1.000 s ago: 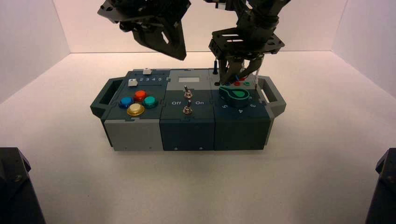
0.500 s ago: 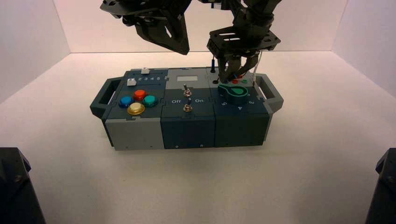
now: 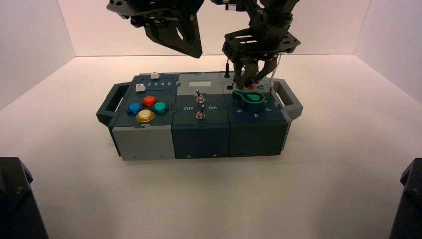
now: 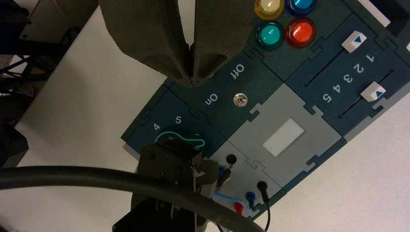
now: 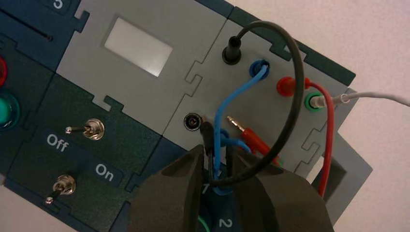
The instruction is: Pull the blue wire.
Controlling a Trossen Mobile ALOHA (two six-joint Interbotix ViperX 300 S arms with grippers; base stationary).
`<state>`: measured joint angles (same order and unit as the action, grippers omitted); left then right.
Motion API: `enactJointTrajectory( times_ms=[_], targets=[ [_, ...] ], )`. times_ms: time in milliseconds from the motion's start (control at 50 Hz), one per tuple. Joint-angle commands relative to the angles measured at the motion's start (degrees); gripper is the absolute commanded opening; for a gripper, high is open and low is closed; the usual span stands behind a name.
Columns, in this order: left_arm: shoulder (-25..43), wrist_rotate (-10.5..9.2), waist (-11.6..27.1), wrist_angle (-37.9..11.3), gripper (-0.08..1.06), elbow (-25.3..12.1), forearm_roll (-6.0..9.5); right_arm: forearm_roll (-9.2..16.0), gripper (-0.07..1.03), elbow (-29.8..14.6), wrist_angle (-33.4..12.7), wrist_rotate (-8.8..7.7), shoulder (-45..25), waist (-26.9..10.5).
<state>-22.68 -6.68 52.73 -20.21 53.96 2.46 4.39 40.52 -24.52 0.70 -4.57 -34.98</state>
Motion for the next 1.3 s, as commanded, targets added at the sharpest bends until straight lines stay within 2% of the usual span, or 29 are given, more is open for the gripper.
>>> enactJointTrajectory(
  times_ms=[20, 520, 660, 720, 820, 1180, 1300],
  targets=[
    [-0.6, 0.09, 0.2, 0.5, -0.03, -1.8, -0.09, -0.4, 0.26, -1.6, 1.1, 0.09, 0.5, 0.9],
    [-0.8, 0.09, 0.2, 0.5, -0.03, -1.8, -0.09, -0.8, 0.25, -3.2, 1.6, 0.18, -1.1, 0.9],
    [-0.8, 0.09, 0.2, 0.5, -0.03, -1.8, -0.09, -1.0, 0.02, -2.9, 3.0, 0.09, -0.8, 0.9],
    [-0.8, 0.18, 0.2, 0.5, -0.03, -1.9, -0.09, -1.1, -0.01, -2.5, 4.2, 0.0, -0.4, 0.9],
    [-0.8, 0.18, 0.0, 0.5, -0.03, -1.9, -0.18, -1.1, -0.02, -2.0, 5.3, 0.09, 0.3, 0.9],
    [-0.7, 0.35, -0.1, 0.5, -0.03, -2.0, -0.18, -1.1, -0.02, -1.8, 4.7, 0.26, 6.2, 0.9],
    [-0.6, 0.35, -0.2, 0.5, -0.03, -2.1, -0.26, -1.2, -0.02, -2.0, 4.6, 0.26, 6.1, 1.1]
  ],
)
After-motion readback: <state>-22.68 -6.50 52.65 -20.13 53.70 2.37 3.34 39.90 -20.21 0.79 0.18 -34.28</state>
